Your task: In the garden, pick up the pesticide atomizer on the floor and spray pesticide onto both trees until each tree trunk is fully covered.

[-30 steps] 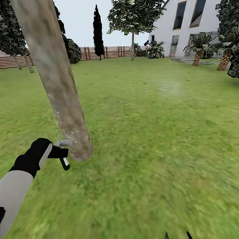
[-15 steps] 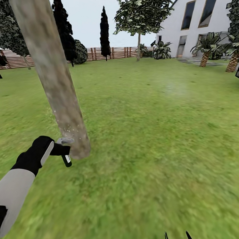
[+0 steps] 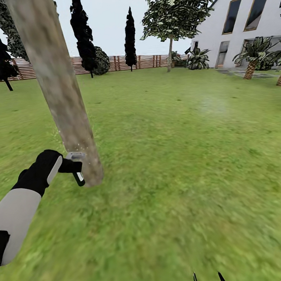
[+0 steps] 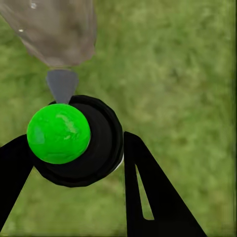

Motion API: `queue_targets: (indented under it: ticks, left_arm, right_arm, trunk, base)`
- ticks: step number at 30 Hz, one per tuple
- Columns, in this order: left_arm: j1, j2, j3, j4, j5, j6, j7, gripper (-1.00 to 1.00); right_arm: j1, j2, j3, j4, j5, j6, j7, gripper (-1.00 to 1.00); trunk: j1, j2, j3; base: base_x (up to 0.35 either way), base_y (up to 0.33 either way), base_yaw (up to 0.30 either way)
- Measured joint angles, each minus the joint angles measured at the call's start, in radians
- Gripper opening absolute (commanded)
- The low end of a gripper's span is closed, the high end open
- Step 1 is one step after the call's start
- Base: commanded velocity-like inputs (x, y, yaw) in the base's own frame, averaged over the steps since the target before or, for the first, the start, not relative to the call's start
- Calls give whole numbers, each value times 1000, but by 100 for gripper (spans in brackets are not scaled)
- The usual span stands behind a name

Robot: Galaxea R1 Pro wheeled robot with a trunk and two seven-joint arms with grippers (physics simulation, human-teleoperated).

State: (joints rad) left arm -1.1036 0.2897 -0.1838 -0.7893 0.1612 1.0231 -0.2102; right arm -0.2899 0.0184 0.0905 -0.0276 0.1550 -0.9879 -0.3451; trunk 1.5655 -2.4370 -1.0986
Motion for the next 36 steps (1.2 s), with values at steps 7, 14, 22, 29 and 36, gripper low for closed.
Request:
queue_targets:
  ticks: [7, 14, 22, 29, 36]
  left_arm:
    - [-88, -3, 0, 26, -1, 1, 2, -100]
    - [-169, 13, -5, 176, -11, 2, 7, -100]
    - [-164, 25, -5, 161, -6, 3, 6, -100]
    - [-165, 44, -4, 162, -10, 3, 6, -100]
    - [-163, 46, -6, 162, -6, 2, 6, -100]
  right_arm:
    - [0, 0, 0, 0, 0, 0, 0, 100]
    - [0, 0, 1, 0, 2, 0, 0, 100]
    - [0, 1, 1, -1, 4, 0, 0, 100]
    - [0, 1, 0, -1, 4, 0, 0, 100]
    - [0, 1, 0, -1, 5, 0, 0, 100]
  trunk:
    - [0, 0, 2]
    - [0, 0, 2]
    - [0, 0, 2]
    - [0, 0, 2]
    - [0, 0, 2]
  base:
    - [-72, -51, 135]
    - [0, 0, 2]
    - [111, -97, 81]
    - [-77, -77, 183]
    - [206, -154, 40]
